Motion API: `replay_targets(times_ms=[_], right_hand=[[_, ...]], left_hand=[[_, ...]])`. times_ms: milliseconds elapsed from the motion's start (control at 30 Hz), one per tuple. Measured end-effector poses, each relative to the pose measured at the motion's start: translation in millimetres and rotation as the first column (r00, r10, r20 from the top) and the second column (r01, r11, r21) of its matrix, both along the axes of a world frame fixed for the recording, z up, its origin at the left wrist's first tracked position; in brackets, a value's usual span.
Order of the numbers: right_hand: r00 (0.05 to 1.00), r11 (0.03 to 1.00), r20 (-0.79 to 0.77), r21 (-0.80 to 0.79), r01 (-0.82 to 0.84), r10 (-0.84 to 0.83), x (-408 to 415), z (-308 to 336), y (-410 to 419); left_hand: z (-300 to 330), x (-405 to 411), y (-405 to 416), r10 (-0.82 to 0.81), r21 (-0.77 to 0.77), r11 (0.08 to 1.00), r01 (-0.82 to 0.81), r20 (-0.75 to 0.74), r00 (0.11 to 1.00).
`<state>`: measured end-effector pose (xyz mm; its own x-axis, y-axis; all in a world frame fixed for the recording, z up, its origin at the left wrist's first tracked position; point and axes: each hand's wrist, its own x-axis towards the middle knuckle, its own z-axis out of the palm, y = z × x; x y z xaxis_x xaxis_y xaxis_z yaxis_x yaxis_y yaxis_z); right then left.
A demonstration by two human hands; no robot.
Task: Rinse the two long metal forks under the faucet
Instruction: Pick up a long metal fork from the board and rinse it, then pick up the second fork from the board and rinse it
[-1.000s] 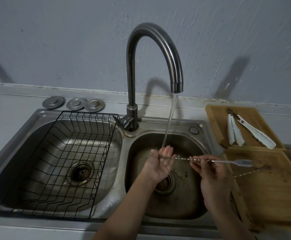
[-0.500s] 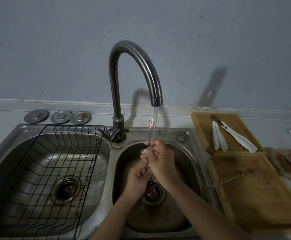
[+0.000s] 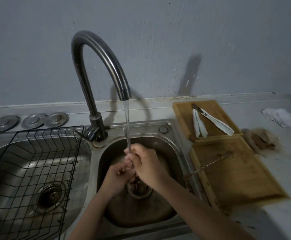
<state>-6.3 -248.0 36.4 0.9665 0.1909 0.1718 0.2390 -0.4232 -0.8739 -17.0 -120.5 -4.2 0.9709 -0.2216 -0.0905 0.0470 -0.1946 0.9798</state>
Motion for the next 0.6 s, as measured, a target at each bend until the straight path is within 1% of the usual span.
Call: replay_targets(times_ms=[67,133,200,267,367,433,500,533,600], right_hand=[[0.998,0.998,0.002,-0.02,-0.058,0.058,-0.4,2.1,2.4],[0.994,0.998,0.09,-0.01,-0.061,0.062,0.1,5.7,-3.3],[0.984,1.0,0.175,0.024,-0.021,0.016,2.3,8.3,-16.9],[0.978,0.998,0.201,0.014,0.06,-0.062,4.4,8.2,-41.5],[0.957,0.974,0.215,-0.075,0.213,-0.193,3.1,7.7,-87.5],[0.931,0.934,0.228,-0.155,0.322,-0.284,-2.2,5.4,-120.0],[0.911,0.879,0.194,-0.251,0.406,-0.365,-8.5,2.7,-148.0],[0.902,0.849,0.162,-0.305,0.432,-0.401,-12.3,0.2,-160.9],[0.889,0.798,0.106,-0.403,0.448,-0.446,-20.0,-4.9,-180.4]], left_hand=[[-8.4,-0.3,5.8,0.057,0.071,0.996,-0.056,-0.004,0.998],[-18.2,-0.6,5.1,0.125,0.176,0.977,-0.122,-0.006,0.992],[-26.6,-1.7,3.1,0.163,0.275,0.95,-0.145,-0.042,0.986],[-35.0,0.9,-3.1,0.158,0.327,0.937,-0.121,-0.089,0.983],[-39.0,8.2,-16.0,0.147,0.391,0.915,-0.098,-0.098,0.984],[-41.8,12.7,-29.1,0.138,0.418,0.905,-0.077,-0.117,0.983],[-42.0,16.3,-43.1,0.11,0.462,0.886,-0.034,-0.14,0.984],[-44.3,18.8,-50.1,0.067,0.53,0.848,0.011,-0.128,0.99],[-46.9,22.4,-61.2,-0.05,0.686,0.72,0.106,-0.101,0.994]])
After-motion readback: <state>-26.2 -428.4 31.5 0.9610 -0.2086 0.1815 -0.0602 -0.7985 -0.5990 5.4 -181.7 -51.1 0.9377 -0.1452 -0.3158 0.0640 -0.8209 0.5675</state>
